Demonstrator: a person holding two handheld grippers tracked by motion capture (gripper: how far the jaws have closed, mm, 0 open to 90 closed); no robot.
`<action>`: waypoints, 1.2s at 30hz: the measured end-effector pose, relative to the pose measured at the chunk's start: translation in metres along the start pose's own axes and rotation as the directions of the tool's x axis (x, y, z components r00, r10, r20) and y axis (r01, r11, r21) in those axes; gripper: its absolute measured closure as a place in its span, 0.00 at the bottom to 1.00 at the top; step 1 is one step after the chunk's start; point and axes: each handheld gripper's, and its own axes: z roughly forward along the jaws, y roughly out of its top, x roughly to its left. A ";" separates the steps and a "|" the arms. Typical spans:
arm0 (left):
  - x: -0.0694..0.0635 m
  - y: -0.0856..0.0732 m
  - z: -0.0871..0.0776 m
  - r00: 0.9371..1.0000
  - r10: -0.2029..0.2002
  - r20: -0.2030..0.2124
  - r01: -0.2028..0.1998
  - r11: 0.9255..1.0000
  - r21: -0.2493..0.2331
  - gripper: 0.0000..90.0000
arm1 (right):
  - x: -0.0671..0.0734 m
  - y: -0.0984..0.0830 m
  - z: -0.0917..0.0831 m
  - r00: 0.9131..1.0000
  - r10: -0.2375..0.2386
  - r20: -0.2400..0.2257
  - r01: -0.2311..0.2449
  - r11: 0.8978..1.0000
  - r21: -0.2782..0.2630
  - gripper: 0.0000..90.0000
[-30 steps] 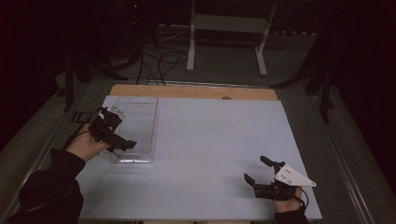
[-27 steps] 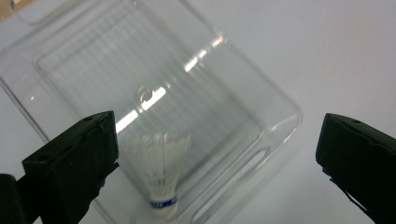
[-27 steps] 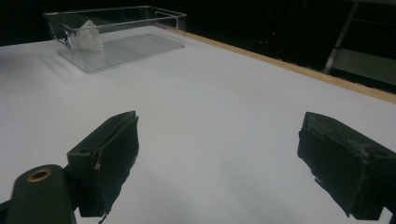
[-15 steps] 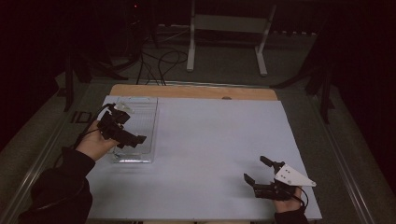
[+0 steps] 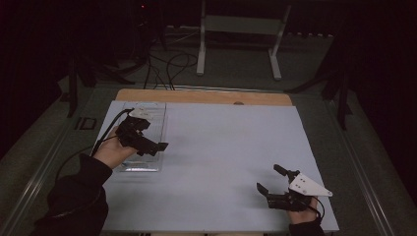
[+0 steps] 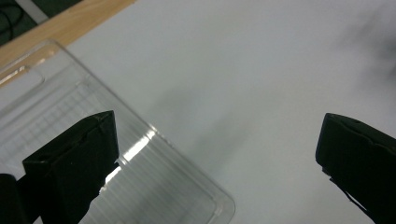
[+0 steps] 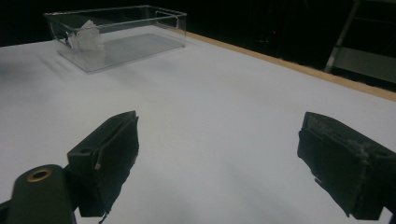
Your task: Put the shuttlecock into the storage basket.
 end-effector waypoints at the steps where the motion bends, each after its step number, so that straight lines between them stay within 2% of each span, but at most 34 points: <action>1: -0.002 0.001 0.002 1.000 0.001 0.010 -0.001 1.000 -0.004 0.00 | 0.000 0.000 0.000 1.000 -0.002 0.001 0.002 1.000 0.000 0.14; 5: -0.012 0.006 0.009 0.999 0.043 0.026 -0.043 0.999 -0.009 0.00 | -0.001 0.000 0.000 1.000 0.003 0.005 -0.003 1.000 0.000 0.14; 9: -0.022 0.010 0.014 0.996 0.067 0.055 -0.065 0.997 -0.032 0.00 | -0.001 0.000 0.000 1.000 0.000 0.000 0.000 1.000 0.000 0.14; 12: -0.026 0.011 0.017 0.995 0.076 0.061 -0.074 0.997 -0.038 0.00 | 0.000 0.000 0.000 1.000 0.000 0.001 0.000 1.000 0.001 0.14; 15: -0.033 0.012 0.023 0.991 0.102 0.084 -0.099 0.994 -0.049 0.00 | 0.000 0.000 0.000 1.000 0.000 -0.002 0.000 1.000 0.002 0.14; 18: -0.036 0.012 0.028 0.988 0.113 0.104 -0.109 0.993 -0.048 0.00 | 0.000 0.000 0.000 1.000 -0.002 -0.002 0.002 1.000 0.003 0.14; 20: -0.039 0.011 0.032 0.984 0.120 0.130 -0.112 0.992 -0.065 0.00 | 0.000 0.000 -0.001 1.000 -0.002 -0.002 0.002 1.000 0.003 0.14; 25: -0.048 0.012 0.038 0.979 0.136 0.154 -0.119 0.987 -0.112 0.00 | 0.000 0.000 -0.001 1.000 -0.001 -0.003 0.001 1.000 0.002 0.14; 28: -0.053 0.011 0.043 0.974 0.149 0.169 -0.129 0.984 -0.123 0.00 | 0.000 0.000 0.000 1.000 -0.004 -0.005 0.004 1.000 0.003 0.14; 30: -0.057 0.011 0.047 0.974 0.159 0.164 -0.141 0.983 -0.118 0.00 | 0.000 0.000 0.000 1.000 -0.005 -0.004 0.005 1.000 0.002 0.14; 33: -0.062 0.010 0.054 0.971 0.157 0.182 -0.135 0.983 -0.126 0.00 | 0.000 0.000 0.000 1.000 -0.003 -0.005 0.003 1.000 0.003 0.14; 36: -0.067 0.008 0.059 0.970 0.166 0.180 -0.144 0.981 -0.134 0.00 | 0.000 0.000 -0.001 1.000 -0.006 -0.007 0.006 1.000 0.003 0.14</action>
